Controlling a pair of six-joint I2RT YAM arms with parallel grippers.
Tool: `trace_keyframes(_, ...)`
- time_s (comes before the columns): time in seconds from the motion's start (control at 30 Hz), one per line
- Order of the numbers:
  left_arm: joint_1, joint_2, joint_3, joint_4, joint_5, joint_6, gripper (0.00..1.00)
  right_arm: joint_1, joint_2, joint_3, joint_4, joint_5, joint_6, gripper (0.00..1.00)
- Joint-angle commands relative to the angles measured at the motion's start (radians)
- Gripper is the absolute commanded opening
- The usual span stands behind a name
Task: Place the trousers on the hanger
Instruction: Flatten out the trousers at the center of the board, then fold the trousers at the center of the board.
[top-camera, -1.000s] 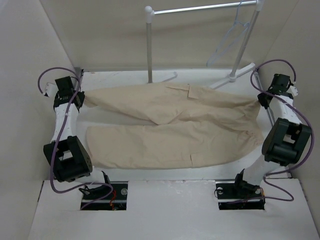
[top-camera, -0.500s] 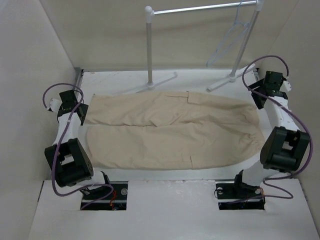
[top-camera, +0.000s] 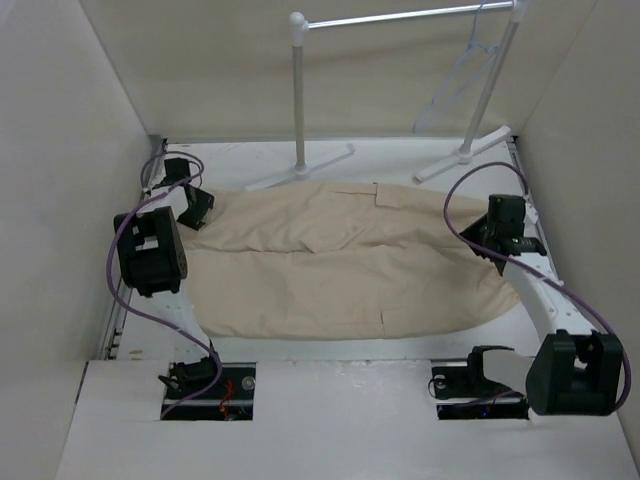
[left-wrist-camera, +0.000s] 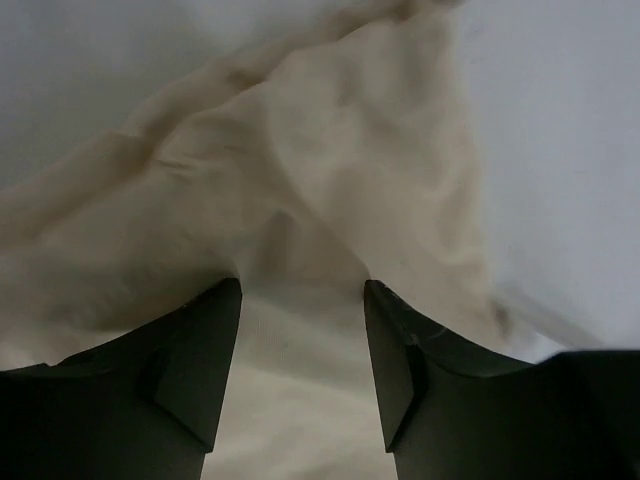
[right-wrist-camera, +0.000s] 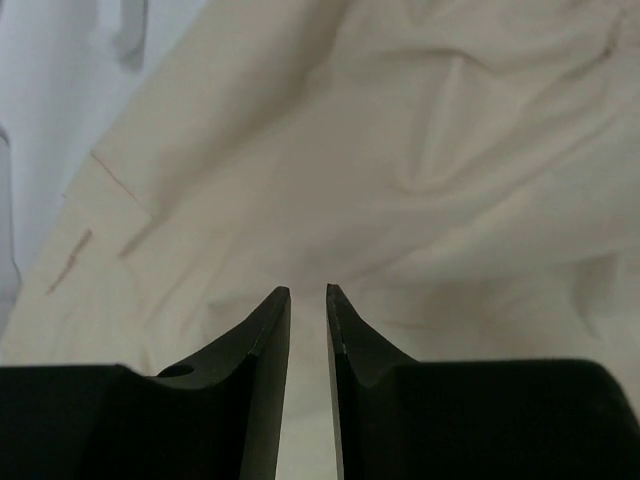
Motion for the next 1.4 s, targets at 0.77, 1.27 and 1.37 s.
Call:
trace_keyframes(0.77, -0.016, -0.817, -0.454, -0.308, -0.180, -0.066, 0.48, 0.391, -0.446, -0.191, -0.243, -0.072, -0.029, 0.68)
trace_keyframes(1.27, 0.308, -1.161, -0.812, -0.685, -0.008, -0.186, 0.49, 0.563, -0.492, -0.211, -0.227, -0.148, -0.018, 0.65)
trace_keyframes(1.37, 0.313, -1.120, -0.887, -0.613, 0.039, -0.232, 0.49, 0.524, -0.497, -0.222, -0.224, -0.170, -0.018, 0.67)
